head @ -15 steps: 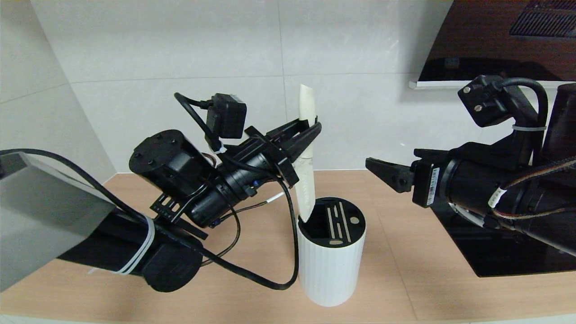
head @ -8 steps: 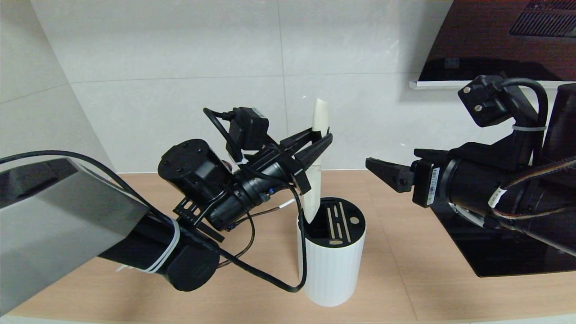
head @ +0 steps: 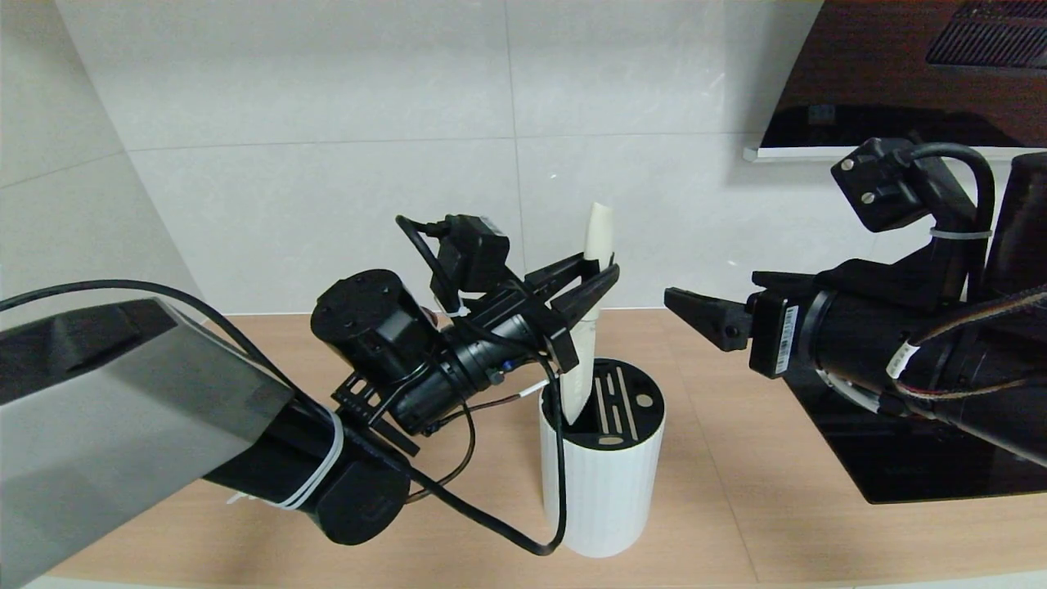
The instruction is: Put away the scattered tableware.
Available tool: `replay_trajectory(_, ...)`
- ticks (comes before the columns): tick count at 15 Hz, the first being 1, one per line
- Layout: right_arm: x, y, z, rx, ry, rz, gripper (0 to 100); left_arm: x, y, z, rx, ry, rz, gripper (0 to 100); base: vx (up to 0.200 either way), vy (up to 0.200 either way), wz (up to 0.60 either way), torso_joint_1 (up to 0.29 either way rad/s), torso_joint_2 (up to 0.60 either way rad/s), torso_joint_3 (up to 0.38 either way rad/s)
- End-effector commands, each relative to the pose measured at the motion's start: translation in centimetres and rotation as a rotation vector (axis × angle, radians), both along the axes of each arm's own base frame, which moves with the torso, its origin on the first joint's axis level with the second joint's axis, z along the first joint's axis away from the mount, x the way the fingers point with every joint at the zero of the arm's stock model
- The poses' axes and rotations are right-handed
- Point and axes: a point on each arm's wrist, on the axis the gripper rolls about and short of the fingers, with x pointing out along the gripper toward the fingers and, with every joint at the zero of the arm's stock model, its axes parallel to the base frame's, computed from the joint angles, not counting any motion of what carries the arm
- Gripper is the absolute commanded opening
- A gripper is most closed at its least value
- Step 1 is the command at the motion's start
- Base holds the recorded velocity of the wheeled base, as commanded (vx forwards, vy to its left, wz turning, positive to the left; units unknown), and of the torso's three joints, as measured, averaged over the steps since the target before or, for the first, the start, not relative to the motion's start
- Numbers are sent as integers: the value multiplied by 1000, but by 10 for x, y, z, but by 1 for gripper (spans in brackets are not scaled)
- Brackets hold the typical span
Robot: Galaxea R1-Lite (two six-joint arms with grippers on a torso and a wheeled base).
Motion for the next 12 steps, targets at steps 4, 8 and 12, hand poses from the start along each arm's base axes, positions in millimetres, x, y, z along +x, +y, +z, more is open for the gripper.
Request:
replay_trajectory(4,2,2,-3,-7,7,1,100,-1,-8,-23,42,61,-16,0,0,0,0,0,0,0)
replay_trajectory(8,3,3,-4,-9,9,1,100,2,-10,-36,56,94,7,0,0,0,0,0,0,0)
replay_trajectory(12,4,4,-5,-13,14,1,100,2,-14,-50,76,133,28,0,0,0,0,0,0,0)
